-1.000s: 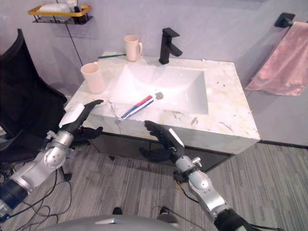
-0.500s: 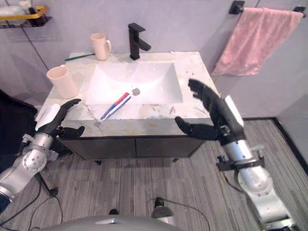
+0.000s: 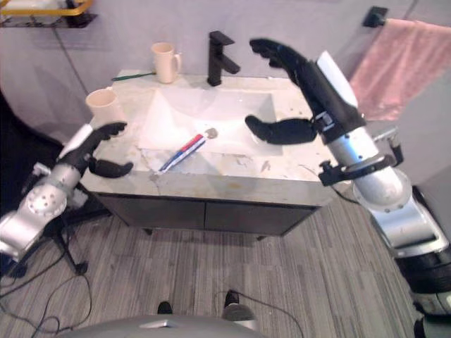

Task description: Organize the bathroom.

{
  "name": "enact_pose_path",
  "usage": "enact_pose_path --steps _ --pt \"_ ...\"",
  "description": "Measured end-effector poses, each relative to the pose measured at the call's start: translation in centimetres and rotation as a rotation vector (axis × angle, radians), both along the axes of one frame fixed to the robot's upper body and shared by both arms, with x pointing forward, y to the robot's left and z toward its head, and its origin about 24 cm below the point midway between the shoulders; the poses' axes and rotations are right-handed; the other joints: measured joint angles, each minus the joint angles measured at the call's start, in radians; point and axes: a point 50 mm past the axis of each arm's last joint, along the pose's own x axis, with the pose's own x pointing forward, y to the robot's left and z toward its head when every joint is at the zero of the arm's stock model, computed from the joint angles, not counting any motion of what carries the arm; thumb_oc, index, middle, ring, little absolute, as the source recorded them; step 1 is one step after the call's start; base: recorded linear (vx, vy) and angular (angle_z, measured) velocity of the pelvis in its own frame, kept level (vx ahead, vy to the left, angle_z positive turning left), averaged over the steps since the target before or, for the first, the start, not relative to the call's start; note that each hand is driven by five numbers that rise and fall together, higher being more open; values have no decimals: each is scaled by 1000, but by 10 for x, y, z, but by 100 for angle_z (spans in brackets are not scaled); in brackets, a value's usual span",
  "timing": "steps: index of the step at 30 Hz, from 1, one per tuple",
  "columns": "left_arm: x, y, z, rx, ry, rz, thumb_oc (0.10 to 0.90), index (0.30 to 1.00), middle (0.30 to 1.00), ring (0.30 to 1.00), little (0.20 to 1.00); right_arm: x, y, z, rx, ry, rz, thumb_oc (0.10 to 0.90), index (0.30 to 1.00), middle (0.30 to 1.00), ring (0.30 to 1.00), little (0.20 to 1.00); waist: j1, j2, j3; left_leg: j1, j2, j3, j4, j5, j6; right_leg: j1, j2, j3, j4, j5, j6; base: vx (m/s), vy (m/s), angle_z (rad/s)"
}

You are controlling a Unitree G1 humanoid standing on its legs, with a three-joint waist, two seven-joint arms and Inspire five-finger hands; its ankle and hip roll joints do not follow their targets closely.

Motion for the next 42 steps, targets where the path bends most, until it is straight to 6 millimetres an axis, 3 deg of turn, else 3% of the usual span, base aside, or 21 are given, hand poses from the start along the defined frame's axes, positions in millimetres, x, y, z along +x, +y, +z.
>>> enact_pose_path --steps 4,6,15,19,22,25,29,30,34,40,42 --pt "14 4 50 -14 -101 -9 800 900 900 900 900 14 -5 5 7 11 -54 800 900 900 900 900 24 -8 0 -11 -10 -32 0 5 2 8 -8 -16 0 -4 3 24 -16 24" --pt "14 7 60 5 -109 -1 800 900 900 900 900 16 -7 0 6 45 -66 800 900 900 900 900 24 -8 0 -14 -13 -39 1 6 3 9 -14 -17 0 -6 6 37 -50 13" --pt "19 18 65 -35 -26 9 800 900 900 900 900 19 -4 -9 -37 127 -29 800 900 900 900 900 7 -8 0 -14 -14 -38 0 6 3 9 -15 -13 0 -6 6 29 -11 1" --pt "19 17 65 -49 -12 -9 800 900 900 900 900 18 -13 -15 108 55 -130 800 900 900 900 900 3 -9 0 -12 -14 -36 0 6 3 8 -15 -11 0 -6 6 8 4 0" --pt "16 17 63 -50 -14 -13 800 900 900 900 900 8 -46 -39 359 -13 -360 800 900 900 900 900 3 -9 0 -12 -17 -34 0 5 4 7 -17 -10 0 -6 6 0 0 0" --pt "10 22 56 -52 -4 4 800 900 900 900 900 -9 -91 -73 560 -30 -677 800 900 900 900 900 -7 -9 0 -8 -19 -24 0 2 6 7 -18 0 0 -6 6 13 40 -9" --pt "1 31 39 -50 24 46 800 900 900 900 900 -46 -132 -136 823 -25 -1069 800 900 900 900 900 -39 -7 1 4 -16 2 -3 -5 6 3 -15 26 0 -6 6 -6 43 -20" --pt "0 34 35 -47 26 70 800 900 900 900 900 -62 -140 -164 888 4 -1222 800 900 900 900 900 -53 -5 2 9 -15 15 -3 -9 7 3 -15 41 0 -6 6 6 25 -23" --pt "0 43 32 -27 26 146 800 900 900 900 900 -109 -146 -225 955 51 -1599 800 900 900 900 900 -89 23 -10 16 -17 40 -4 -20 8 -2 -17 66 0 -4 11 4 29 -18" --pt "15 24 27 8 55 72 800 900 900 900 900 -133 -142 -248 885 -64 -1801 800 900 900 900 900 -150 45 -24 19 -18 64 -4 -22 9 -12 -17 90 0 2 14 -9 21 -14" --pt "20 12 27 11 61 30 800 900 900 900 900 -147 -140 -268 821 -19 -1855 800 900 900 900 900 -165 44 -25 23 -15 70 -4 -23 8 -11 -16 95 0 4 13 0 0 -8"
